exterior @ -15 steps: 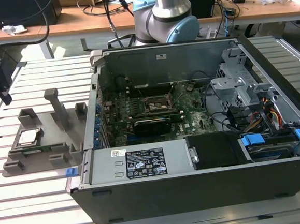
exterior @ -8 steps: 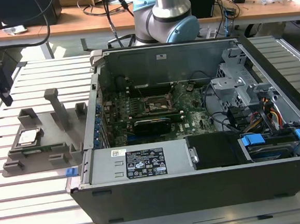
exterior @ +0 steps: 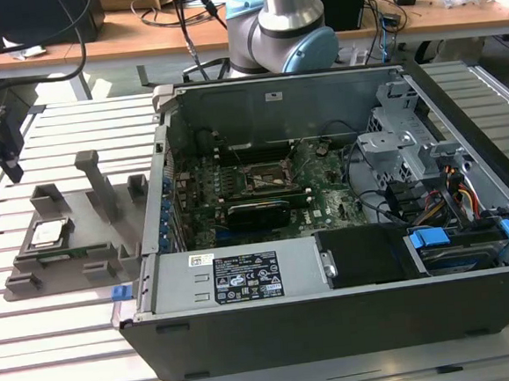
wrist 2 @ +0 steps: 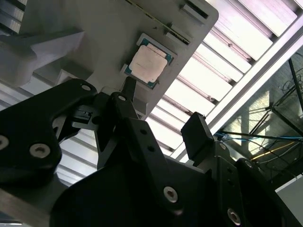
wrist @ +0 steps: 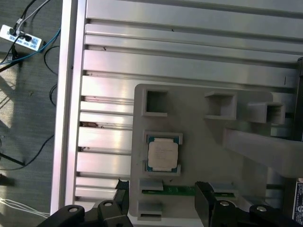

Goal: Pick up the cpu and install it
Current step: 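Pick up the cpu and move it towards the insertion slot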

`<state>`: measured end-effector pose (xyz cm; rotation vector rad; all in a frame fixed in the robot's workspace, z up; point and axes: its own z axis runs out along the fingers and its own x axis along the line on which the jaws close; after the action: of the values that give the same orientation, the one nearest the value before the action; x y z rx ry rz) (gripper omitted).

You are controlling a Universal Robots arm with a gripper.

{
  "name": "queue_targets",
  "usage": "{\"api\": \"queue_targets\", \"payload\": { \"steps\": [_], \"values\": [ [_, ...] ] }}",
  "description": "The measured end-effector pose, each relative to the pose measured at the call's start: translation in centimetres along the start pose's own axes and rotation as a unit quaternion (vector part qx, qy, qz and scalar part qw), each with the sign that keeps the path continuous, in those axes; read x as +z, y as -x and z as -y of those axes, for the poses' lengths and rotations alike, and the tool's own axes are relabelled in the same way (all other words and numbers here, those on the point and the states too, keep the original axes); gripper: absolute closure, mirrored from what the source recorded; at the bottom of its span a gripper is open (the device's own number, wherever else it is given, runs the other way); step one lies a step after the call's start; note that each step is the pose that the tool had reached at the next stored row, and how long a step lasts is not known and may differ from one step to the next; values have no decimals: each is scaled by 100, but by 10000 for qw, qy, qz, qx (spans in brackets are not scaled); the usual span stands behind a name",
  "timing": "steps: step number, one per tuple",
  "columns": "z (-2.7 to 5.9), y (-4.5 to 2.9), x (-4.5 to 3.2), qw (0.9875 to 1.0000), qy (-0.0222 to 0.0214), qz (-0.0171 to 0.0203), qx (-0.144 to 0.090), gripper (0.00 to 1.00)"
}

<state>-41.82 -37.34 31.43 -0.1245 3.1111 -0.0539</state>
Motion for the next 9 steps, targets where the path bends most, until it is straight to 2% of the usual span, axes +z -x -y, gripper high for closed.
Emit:
{"api": "queue_targets", "payload": {
  "steps": [9],
  "values": [
    [-1,-1,33,10000,0,0,0,34]
  ]
}}
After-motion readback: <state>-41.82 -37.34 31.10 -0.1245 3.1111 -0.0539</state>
